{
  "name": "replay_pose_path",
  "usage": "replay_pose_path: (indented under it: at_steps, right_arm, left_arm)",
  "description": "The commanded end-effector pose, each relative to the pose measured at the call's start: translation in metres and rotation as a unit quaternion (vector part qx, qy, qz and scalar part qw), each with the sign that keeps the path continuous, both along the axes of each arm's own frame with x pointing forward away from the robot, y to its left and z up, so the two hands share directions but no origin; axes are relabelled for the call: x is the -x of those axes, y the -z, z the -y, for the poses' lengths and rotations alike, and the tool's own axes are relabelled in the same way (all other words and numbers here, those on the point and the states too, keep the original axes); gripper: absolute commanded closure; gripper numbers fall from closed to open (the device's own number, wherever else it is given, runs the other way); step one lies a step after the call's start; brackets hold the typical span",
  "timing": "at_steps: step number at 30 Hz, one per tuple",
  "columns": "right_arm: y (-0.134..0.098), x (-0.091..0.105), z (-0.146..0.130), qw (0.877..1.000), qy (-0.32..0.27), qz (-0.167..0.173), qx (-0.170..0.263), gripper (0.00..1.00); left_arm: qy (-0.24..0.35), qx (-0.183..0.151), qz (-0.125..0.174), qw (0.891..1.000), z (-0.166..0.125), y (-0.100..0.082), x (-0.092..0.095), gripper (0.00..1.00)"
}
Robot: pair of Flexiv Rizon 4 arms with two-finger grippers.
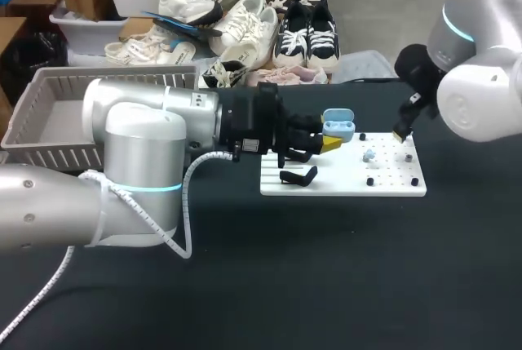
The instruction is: Pick up each earbud case from the left stands, insert the matching earbuds, close the lid, and place the case in the box.
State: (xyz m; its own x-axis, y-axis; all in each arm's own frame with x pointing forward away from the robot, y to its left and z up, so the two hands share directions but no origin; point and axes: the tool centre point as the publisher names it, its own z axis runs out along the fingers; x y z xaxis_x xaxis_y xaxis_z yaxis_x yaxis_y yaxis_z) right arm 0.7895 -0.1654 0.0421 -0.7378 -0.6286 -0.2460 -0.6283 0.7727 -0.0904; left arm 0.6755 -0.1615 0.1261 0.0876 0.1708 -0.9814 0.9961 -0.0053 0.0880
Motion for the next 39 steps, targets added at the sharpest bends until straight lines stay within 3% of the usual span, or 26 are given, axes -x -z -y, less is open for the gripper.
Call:
replay_pose_path:
  at_steps: [1, 20, 35, 39]
  right_arm:
    - [0.0029, 0.0117, -0.0025, 1.0, 0.009, 0.016, 0.007, 0.0]
    - [0.006, 0.012, -0.0061, 1.0, 0.012, 0.015, 0.008, 0.0]
    - [0.0082, 0.0103, -0.0046, 1.0, 0.014, 0.007, 0.004, 0.24]
    - [0.0108, 0.0097, -0.0043, 1.0, 0.018, 0.006, 0.001, 0.25]
  left_arm:
    - [-0.001, 0.002, 0.001, 1.0, -0.0001, 0.0008, 0.0004, 1.0]
    - [-0.001, 0.002, 0.001, 1.0, -0.0001, 0.0008, 0.0004, 1.0]
    - [-0.001, 0.002, 0.001, 1.0, -0.0001, 0.0008, 0.0004, 1.0]
    - [-0.001, 0.002, 0.001, 1.0, -0.0001, 0.0008, 0.0004, 1.0]
